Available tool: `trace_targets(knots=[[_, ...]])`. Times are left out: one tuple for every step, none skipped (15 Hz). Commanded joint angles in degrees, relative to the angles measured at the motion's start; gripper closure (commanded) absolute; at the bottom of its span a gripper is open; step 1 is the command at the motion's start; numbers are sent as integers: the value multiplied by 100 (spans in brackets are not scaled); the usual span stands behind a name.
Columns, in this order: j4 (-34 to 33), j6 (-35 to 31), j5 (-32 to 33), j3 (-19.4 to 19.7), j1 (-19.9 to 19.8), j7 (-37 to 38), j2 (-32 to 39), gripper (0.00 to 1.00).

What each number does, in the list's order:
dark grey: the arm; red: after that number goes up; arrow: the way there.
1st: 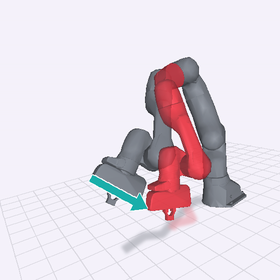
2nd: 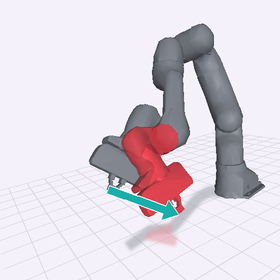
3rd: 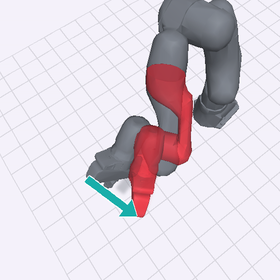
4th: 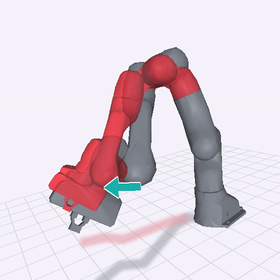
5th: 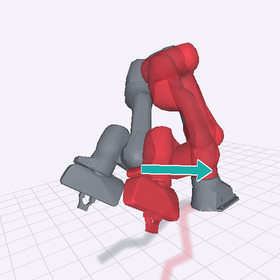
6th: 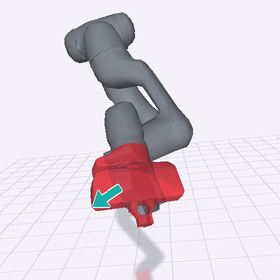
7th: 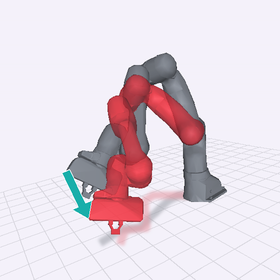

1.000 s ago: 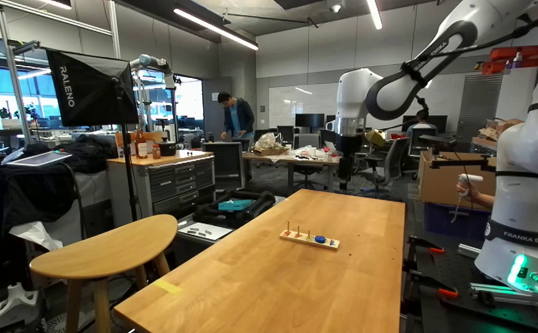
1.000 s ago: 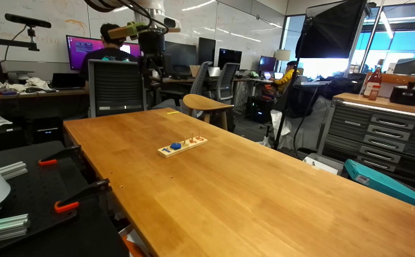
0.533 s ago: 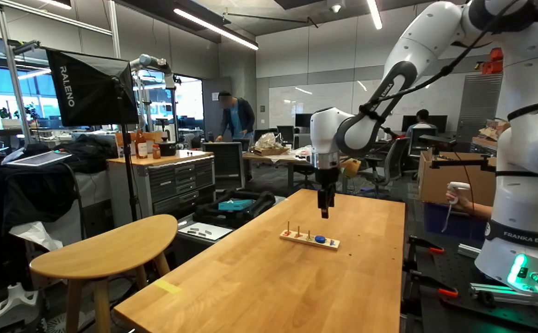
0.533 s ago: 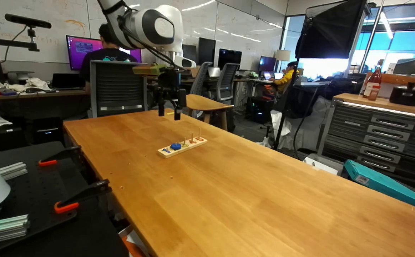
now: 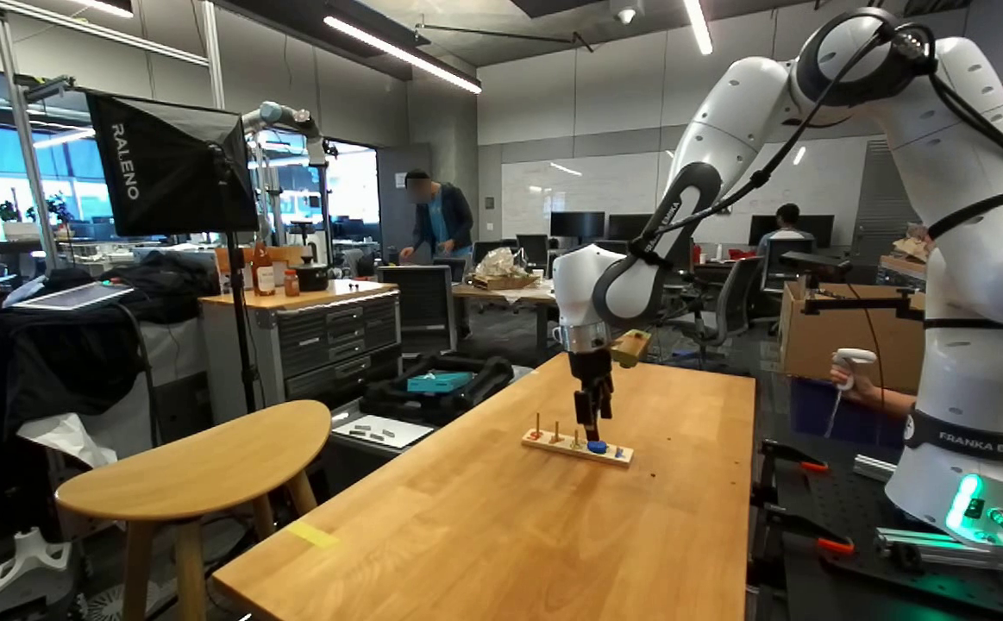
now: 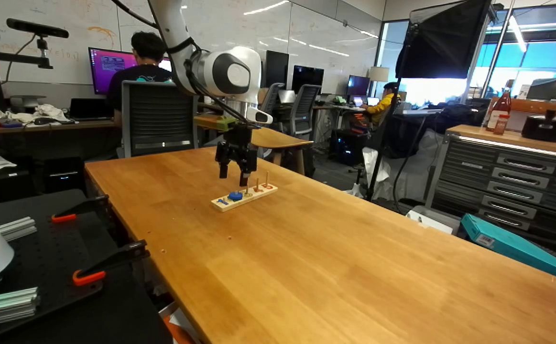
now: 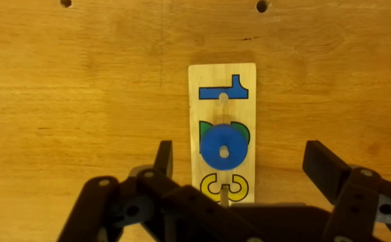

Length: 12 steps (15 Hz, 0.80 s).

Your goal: Put the blue disc on the table

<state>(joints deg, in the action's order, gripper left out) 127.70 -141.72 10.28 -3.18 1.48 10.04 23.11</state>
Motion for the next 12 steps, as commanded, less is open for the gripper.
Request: trace_targets(knots=[[-417,196,-243,113,89,-198,349,0],[-463,221,-293,110,76,-217,388,0],[-481,212,-309,119,75,-224,420,0],[-497,197,-319,130,75,-238,448,0],[-492,174,-334,140,74,-262,465,0],[-471,147,-339,145,81,-267,477,0],[-441,130,-346,150,78,-282,489,0],[-413,114,-339,159,81,-291,499,0],[-396,103,-343,160,76,-307,514,0],[-387,93,-347,161,74,-317,526,0],[-377,69,-319,174,82,-330,538,0],[-358,-15,-308,176,83,-346,545,25]])
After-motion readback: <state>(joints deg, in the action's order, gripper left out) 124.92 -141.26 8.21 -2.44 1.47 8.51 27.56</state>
